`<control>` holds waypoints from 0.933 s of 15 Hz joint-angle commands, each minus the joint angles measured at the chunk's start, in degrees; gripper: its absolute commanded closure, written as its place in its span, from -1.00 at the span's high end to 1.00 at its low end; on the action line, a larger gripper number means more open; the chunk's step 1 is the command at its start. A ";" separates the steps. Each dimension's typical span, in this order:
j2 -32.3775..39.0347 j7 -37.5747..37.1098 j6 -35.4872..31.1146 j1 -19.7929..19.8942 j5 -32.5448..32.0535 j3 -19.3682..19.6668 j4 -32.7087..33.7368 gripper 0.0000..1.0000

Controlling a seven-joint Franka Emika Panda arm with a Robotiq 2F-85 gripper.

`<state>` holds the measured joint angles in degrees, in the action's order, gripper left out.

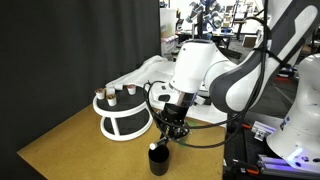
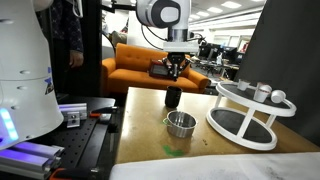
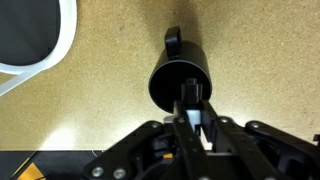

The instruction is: Put the black marker in the black mug cup

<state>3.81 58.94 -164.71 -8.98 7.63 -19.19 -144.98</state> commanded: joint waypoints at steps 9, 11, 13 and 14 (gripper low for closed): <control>12.55 2.15 0.72 2.06 -1.92 -1.07 8.77 -0.91; 14.69 1.08 0.83 2.00 -3.94 -0.62 9.86 -0.91; 16.68 0.48 0.97 2.29 -5.63 -0.60 10.83 -0.91; 17.41 0.35 0.95 2.54 -6.25 -0.75 11.19 -0.91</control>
<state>19.03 60.15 -164.70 -7.74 3.80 -19.25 -135.82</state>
